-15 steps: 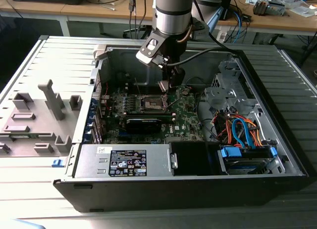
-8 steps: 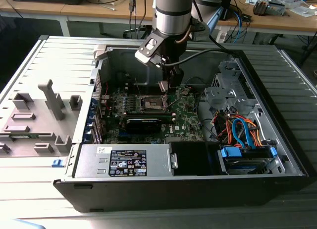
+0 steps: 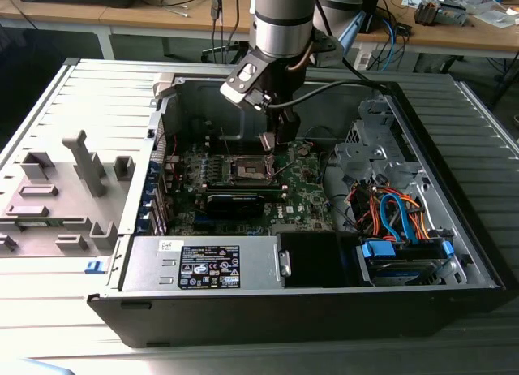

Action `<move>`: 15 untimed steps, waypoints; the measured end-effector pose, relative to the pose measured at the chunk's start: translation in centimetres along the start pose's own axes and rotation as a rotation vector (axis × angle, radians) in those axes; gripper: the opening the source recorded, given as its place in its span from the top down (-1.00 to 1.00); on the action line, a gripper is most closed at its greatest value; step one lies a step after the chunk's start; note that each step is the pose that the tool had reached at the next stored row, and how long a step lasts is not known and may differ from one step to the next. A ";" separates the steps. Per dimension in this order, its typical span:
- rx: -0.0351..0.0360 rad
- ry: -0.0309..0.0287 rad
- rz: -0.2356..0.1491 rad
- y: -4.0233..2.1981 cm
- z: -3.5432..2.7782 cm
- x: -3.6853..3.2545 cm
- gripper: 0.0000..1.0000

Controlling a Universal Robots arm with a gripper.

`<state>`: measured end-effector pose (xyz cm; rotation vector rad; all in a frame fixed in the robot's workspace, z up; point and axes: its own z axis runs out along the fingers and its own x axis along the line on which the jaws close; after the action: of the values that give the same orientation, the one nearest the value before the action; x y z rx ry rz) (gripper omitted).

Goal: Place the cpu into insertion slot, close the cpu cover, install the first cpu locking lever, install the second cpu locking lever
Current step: 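Place the cpu into insertion slot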

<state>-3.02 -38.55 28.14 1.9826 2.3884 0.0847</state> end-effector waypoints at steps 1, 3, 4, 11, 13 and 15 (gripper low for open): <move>0.0000 -0.0001 0.001 0.00 0.00 0.00 -0.08; -0.0001 -0.0003 0.004 0.00 0.01 0.00 -0.08; -0.0001 -0.0004 0.006 0.00 0.01 0.00 -0.08; -0.0002 -0.0013 0.020 0.00 0.04 0.00 -0.08; -0.0002 -0.0016 0.024 0.00 0.04 0.00 -0.08; -0.0002 -0.0018 0.028 0.00 0.05 0.00 -0.08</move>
<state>-3.02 -38.55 28.09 2.0155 2.3598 0.0840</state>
